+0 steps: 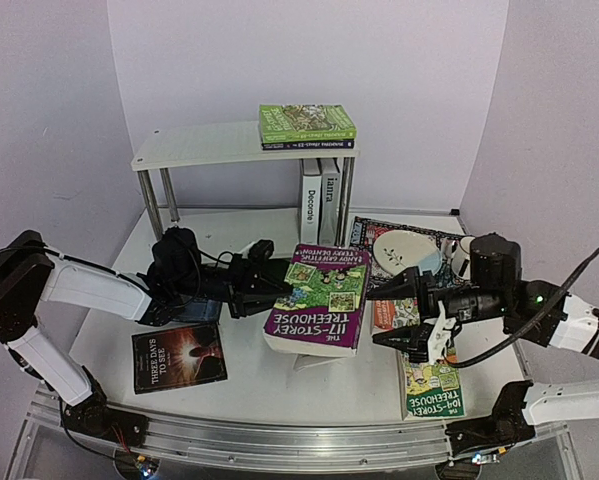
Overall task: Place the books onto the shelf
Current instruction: Pass from the left arm to the right
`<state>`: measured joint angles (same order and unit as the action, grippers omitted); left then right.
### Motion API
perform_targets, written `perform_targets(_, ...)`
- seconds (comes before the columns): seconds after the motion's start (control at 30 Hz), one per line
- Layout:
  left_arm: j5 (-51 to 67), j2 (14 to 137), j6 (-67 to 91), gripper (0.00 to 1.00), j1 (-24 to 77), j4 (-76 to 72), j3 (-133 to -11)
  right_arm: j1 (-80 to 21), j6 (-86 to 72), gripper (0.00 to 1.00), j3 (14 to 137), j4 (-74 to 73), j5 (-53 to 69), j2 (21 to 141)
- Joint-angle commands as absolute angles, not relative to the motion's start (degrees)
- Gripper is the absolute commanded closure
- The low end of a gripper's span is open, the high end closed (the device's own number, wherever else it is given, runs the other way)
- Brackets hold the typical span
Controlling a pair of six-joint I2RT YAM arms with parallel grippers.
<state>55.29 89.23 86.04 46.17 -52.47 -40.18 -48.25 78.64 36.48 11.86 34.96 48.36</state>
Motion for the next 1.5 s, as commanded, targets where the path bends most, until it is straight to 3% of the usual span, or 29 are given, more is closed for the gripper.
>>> perform_targets(0.0,55.8,87.4,86.6,1.00,46.1,-57.8,-42.8,-50.8,82.3,0.28,40.3,14.7,33.8,51.1)
perform_targets(0.3,55.6,87.2,86.8,1.00,46.1,-57.8,-42.8,-54.0,87.5,0.46,43.0,13.2,29.8,56.3)
perform_targets(0.43,55.7,87.4,87.1,1.00,46.1,-57.8,-43.0,-54.4,89.9,0.59,43.4,13.1,28.9,57.3)
perform_targets(0.63,56.1,87.7,87.0,0.99,46.1,-57.8,-43.1,-54.8,91.5,0.90,43.2,13.4,27.9,56.6)
perform_targets(0.7,56.3,87.8,86.6,0.94,46.1,-57.8,-43.4,-54.8,91.8,1.00,43.1,13.4,27.2,56.0)
perform_targets(0.87,56.8,87.9,86.1,0.86,46.1,-57.7,-44.2,-54.8,91.9,1.00,43.1,13.0,26.6,55.1)
perform_targets(0.9,56.8,87.9,86.0,0.81,46.1,-57.8,-44.1,-54.8,92.1,1.00,43.1,12.9,26.6,55.0)
perform_targets(1.03,56.4,86.8,84.7,0.33,45.8,-57.7,-43.3,-55.1,92.4,1.00,43.3,12.8,24.6,55.0)
perform_targets(1.13,55.4,84.3,83.5,0.14,44.8,-57.1,-41.7,-55.1,92.5,1.00,44.3,12.7,20.5,54.9)
perform_targets(1.27,52.8,78.1,80.6,0.06,41.1,-53.4,-39.0,-55.1,92.6,1.00,46.9,11.9,13.2,55.2)
perform_targets(1.47,46.3,66.2,62.5,0.00,38.1,-26.0,-45.1,-55.1,92.5,1.00,52.9,10.7,6.5,55.6)
